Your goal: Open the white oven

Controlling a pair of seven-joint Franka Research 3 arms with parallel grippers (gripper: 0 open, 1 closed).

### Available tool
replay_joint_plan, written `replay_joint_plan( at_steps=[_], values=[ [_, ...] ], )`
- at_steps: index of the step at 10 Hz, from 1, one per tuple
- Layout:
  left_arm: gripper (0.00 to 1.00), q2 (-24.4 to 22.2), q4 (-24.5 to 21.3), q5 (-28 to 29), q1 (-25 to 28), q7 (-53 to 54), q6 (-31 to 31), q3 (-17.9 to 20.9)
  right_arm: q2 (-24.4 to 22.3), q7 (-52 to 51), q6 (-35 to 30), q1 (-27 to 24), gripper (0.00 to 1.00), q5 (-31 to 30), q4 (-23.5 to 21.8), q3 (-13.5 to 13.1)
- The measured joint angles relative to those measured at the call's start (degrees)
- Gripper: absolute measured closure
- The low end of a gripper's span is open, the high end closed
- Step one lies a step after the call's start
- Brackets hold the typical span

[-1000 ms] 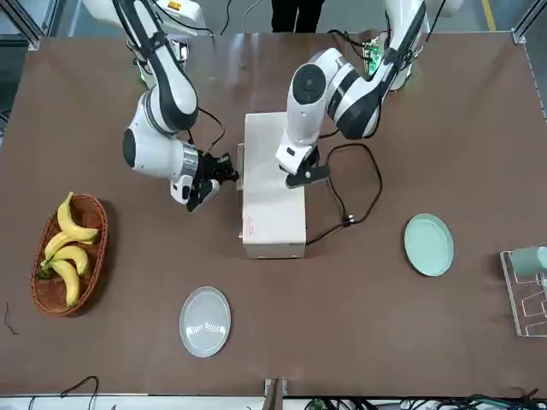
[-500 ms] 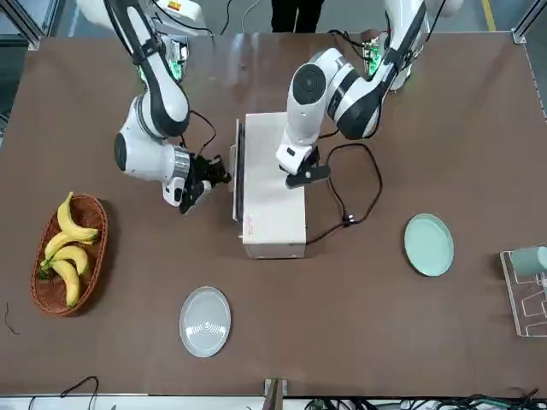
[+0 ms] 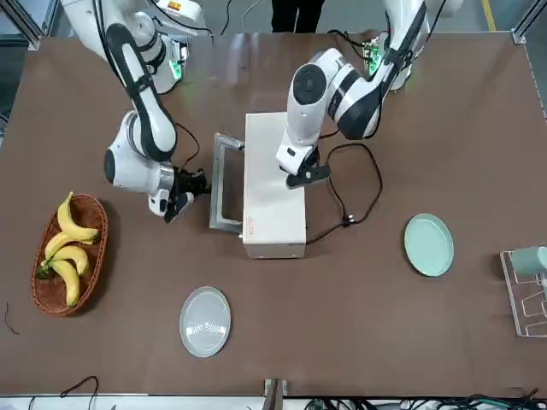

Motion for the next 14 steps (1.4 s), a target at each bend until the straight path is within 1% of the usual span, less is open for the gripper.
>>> replay_joint_plan(
  at_steps=[1,3,4,5,6,7,8,9,10,11,12,13,14],
  values=[
    [0.99,0.00,0.01,0.00,0.02,0.00,0.00,0.01,0.73,-1.36,0.18,-0.04,0.91,-2.07,0.00,-1.36],
    [0.99,0.00,0.03,0.00,0.04,0.00,0.02,0.01,0.83,-4.08,0.29,-1.33,0.91,-9.14,0.15,-4.52],
    [0.99,0.00,0.06,0.00,0.04,0.00,0.02,0.01,0.81,-5.24,0.38,-3.14,0.91,-14.00,0.46,-5.66],
    [0.98,-0.07,0.23,0.00,0.06,0.00,0.03,0.01,0.75,-5.97,0.40,-5.64,0.90,-17.57,0.89,-6.55],
    [0.93,-0.43,0.74,0.00,0.12,0.00,0.03,0.04,0.65,-6.86,0.54,-8.35,0.77,-20.66,1.59,-6.95],
    [0.88,-1.08,1.98,0.00,0.38,-0.01,-0.69,0.07,0.39,-7.33,0.99,-10.72,0.63,-25.72,2.93,-7.02],
    [0.76,-1.86,4.08,-0.02,1.04,-0.01,-3.52,0.08,-0.11,-6.63,1.30,-12.60,0.49,-30.04,5.24,-7.05],
    [0.62,-2.79,6.83,-0.02,2.14,-0.01,-8.23,0.09,-0.85,-3.84,0.76,-14.32,0.32,-32.33,8.47,-7.07],
    [0.45,-3.90,9.23,-0.02,3.76,0.89,-12.26,0.10,-1.49,2.15,-2.43,-15.55,0.19,-34.98,12.58,-7.08],
    [0.32,-5.25,10.64,-0.02,6.02,3.22,-14.50,0.12,-2.19,11.48,-7.76,-16.05,0.05,-38.25,17.24,-7.03],
    [0.19,-6.73,11.20,-0.03,8.70,6.21,-16.07,0.15,-3.36,22.84,-13.54,-16.15,0.00,-40.70,22.29,-6.35],
    [0.05,-8.21,11.37,-0.04,11.30,9.37,-18.15,0.18,-5.20,33.80,-18.63,-16.11,0.00,-42.00,26.89,-4.79],
    [0.00,-9.57,11.44,-0.04,13.76,13.13,-20.14,0.21,-7.56,41.57,-22.11,-16.07,0.00,-43.15,30.21,-3.56]
  ],
)
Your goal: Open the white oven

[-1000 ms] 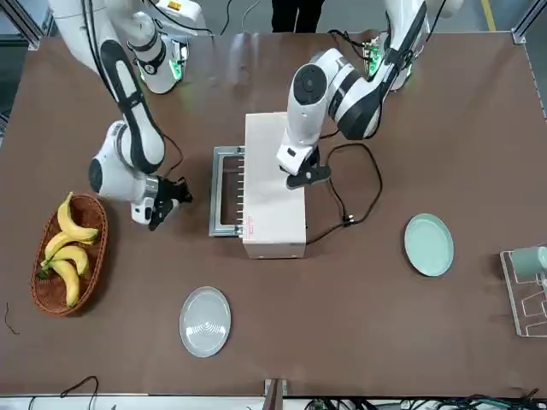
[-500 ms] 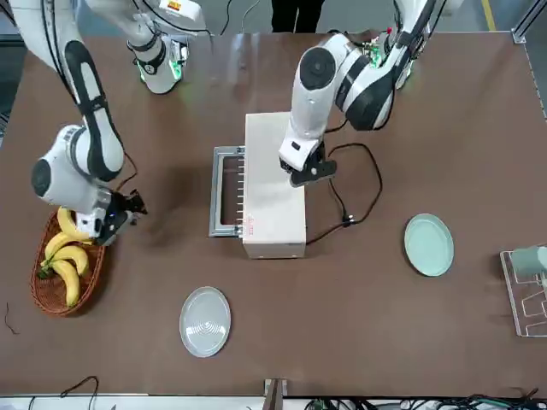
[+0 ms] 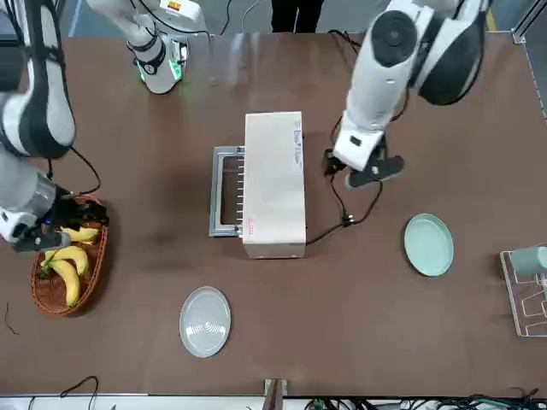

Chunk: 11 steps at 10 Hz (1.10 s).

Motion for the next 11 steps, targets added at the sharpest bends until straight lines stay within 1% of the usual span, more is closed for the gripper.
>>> replay_joint_plan(
  at_steps=[1,2,3,4,5,7,8,9,11],
  values=[
    [0.00,-1.35,0.03,-0.01,2.58,4.17,-1.50,0.04,-2.85,3.56,-2.04,-0.24,0.00,-0.52,1.87,0.26],
    [0.00,-2.70,0.05,-0.02,5.26,8.66,-3.17,0.38,-5.73,4.37,-4.05,-1.98,0.00,-0.52,2.90,0.46],
    [0.00,-3.93,0.05,-0.11,6.86,12.48,-4.91,1.58,-7.71,4.33,-6.61,-4.33,0.00,-0.69,4.11,0.99],
    [0.00,-4.99,0.06,-0.60,7.32,16.53,-5.94,3.42,-8.56,4.34,-9.54,-5.35,0.00,-0.86,5.57,1.44],
    [0.00,-6.16,0.08,-1.87,7.21,21.15,-6.66,5.92,-8.67,4.87,-12.46,-5.20,0.00,-1.07,6.89,1.47],
    [0.00,-9.10,0.14,-5.72,7.13,31.62,-8.99,12.61,-9.36,9.28,-17.08,-4.16,0.00,-2.27,9.05,1.38],
    [0.00,-10.49,0.15,-7.10,7.20,37.65,-10.03,16.19,-10.53,11.83,-19.11,-3.05,0.00,-3.15,9.22,1.21],
    [0.00,-11.35,0.21,-7.71,7.46,42.78,-10.27,18.54,-11.56,13.18,-20.47,-2.41,0.00,-3.50,8.92,0.86],
    [0.00,-11.69,1.26,-7.83,7.70,45.34,-10.31,19.12,-12.24,13.35,-19.58,-2.25,0.00,-3.55,7.16,-0.37]
  ],
)
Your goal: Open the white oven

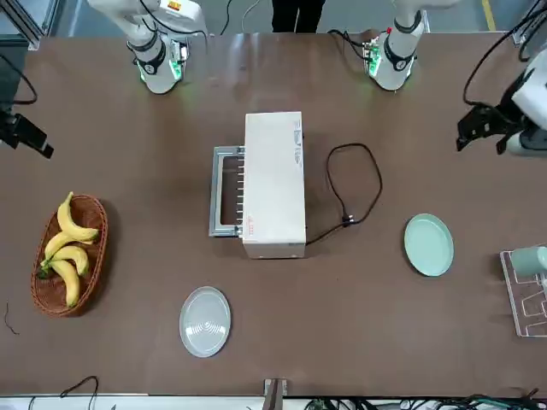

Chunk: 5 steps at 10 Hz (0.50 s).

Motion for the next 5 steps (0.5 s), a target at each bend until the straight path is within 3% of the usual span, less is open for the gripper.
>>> replay_joint_plan(
  at_steps=[3,5],
  values=[
    [0.00,0.00,1.89,0.01,-0.02,0.63,-3.12,-0.44,-0.45,-0.01,4.71,0.12,0.00,0.02,-4.24,-0.21],
    [0.00,0.01,2.11,0.01,-0.02,0.72,-4.30,-0.47,-0.88,-0.70,4.83,0.21,0.00,0.02,-4.71,-0.60]
  ],
)
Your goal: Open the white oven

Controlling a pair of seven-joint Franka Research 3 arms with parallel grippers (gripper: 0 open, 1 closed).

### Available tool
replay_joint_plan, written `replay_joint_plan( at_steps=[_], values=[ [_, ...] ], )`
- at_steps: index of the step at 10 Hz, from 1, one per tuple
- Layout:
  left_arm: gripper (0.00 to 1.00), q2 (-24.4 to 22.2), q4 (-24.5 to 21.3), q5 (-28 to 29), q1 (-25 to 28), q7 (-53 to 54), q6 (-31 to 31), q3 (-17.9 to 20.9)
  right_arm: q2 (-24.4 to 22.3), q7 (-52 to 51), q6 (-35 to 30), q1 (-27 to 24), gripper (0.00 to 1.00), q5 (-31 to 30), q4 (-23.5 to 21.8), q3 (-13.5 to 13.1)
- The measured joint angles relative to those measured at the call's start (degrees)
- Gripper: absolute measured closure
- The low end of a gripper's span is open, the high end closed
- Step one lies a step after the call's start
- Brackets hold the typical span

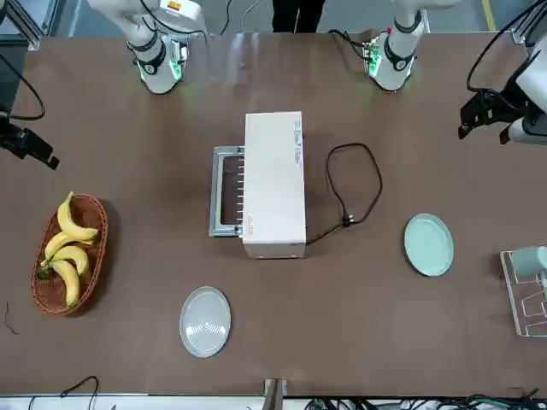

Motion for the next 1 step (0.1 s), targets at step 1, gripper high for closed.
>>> replay_joint_plan(
  at_steps=[1],
  values=[
    [0.00,0.01,0.11,0.00,0.00,0.00,-0.06,0.00,-0.22,-0.29,-0.18,0.00,0.00,0.00,0.00,-0.16]
  ],
)
